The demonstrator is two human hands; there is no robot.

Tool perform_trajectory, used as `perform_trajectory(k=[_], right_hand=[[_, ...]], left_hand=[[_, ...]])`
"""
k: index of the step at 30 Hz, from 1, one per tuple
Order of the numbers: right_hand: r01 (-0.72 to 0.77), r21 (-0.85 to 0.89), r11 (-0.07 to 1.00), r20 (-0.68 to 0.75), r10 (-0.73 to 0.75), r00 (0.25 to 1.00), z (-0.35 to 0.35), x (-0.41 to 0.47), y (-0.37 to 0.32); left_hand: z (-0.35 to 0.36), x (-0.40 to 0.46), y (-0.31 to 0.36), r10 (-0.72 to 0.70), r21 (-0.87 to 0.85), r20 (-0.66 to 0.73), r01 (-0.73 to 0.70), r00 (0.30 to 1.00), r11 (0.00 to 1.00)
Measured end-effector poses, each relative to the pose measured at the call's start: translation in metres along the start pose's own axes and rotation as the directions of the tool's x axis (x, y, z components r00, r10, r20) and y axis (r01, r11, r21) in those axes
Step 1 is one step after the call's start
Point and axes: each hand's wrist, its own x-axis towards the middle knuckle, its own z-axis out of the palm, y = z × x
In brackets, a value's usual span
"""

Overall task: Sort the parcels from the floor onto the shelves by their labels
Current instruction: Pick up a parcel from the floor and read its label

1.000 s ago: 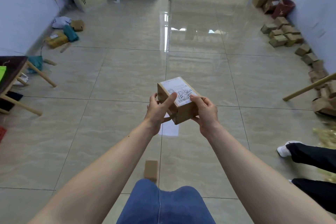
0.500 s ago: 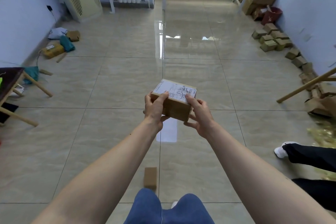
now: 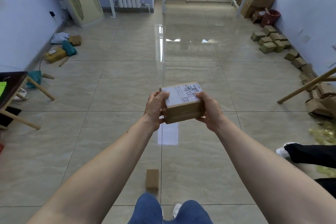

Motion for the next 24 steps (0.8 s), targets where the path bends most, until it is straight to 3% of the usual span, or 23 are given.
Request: perform_trajectory(k=[3, 9, 14, 17, 24], right_hand=[[0.004, 0.016, 1.000, -0.016, -0.003, 1.000, -0.003, 0.000, 0.000], [-0.004, 0.008, 1.000, -0.019, 0.004, 1.000, 0.000, -0.007, 0.009], [-0.009, 0.096, 0.995, 0.078, 0.001, 0.997, 0.013, -0.014, 0.012], [0.017, 0.129, 0.991, 0.062, -0.025, 0.998, 0.016, -0.015, 0.009], [0.074, 0.115, 0.991, 0.014, -0.076, 0.997, 0.016, -0.013, -0.005]], left_hand=[[0.002, -0.005, -0.001, -0.014, 0.030, 0.051, 0.013, 0.999, 0.999], [0.011, -0.008, -0.006, 0.052, -0.031, 0.014, -0.051, 0.999, 0.998], [0.020, -0.015, -0.005, 0.092, -0.065, 0.007, -0.092, 0.996, 0.994], [0.020, -0.015, -0.005, 0.103, -0.079, 0.041, -0.100, 0.994, 0.992], [0.010, -0.012, 0.008, 0.098, 0.015, 0.104, -0.100, 0.990, 0.995]])
